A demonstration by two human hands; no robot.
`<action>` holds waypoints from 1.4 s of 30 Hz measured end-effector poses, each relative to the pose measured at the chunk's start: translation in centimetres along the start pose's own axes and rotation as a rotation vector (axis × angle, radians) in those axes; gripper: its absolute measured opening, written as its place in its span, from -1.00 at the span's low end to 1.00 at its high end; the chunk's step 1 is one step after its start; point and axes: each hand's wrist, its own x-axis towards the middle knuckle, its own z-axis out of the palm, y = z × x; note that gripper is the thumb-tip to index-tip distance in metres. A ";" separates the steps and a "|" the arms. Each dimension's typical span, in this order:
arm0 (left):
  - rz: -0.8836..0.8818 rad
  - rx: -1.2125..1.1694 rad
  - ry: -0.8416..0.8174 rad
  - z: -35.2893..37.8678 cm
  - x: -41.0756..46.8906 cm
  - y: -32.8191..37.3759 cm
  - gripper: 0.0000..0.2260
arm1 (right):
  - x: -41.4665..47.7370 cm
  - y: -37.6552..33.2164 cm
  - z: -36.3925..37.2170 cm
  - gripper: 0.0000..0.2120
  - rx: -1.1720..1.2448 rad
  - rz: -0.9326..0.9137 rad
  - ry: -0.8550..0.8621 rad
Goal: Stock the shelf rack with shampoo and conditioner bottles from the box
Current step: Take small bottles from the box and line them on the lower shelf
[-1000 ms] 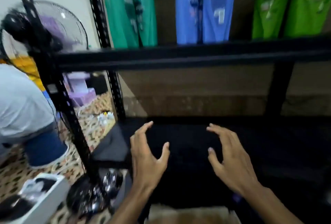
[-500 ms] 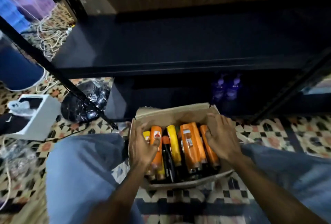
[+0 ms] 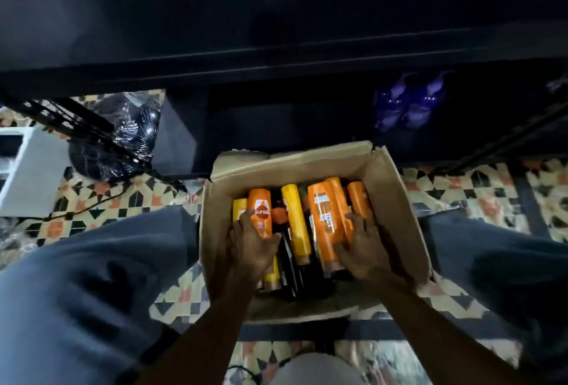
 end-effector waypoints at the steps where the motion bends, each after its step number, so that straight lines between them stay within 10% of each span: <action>1: -0.042 -0.025 -0.001 0.6 0.2 -0.2 -0.17 | 0.4 -0.3 0.6 -0.23 -0.002 0.025 -0.015; 18: -0.228 0.021 -0.109 3.8 2.4 -1.9 0.01 | 4.7 -2.5 4.5 0.14 -0.353 0.192 -0.107; 24: -0.231 -0.305 -0.234 2.0 0.5 0.1 -0.10 | 2.8 -2.0 1.5 -0.41 0.617 0.341 -0.327; 29: -0.028 -0.449 -0.234 -0.4 -3.0 3.3 -0.27 | -0.4 -2.8 -1.1 -0.29 0.955 0.254 -0.206; 42: 0.655 -0.597 0.031 -14.4 -10.0 20.3 -0.33 | -8.0 -12.3 -21.0 -0.61 0.929 -0.445 0.430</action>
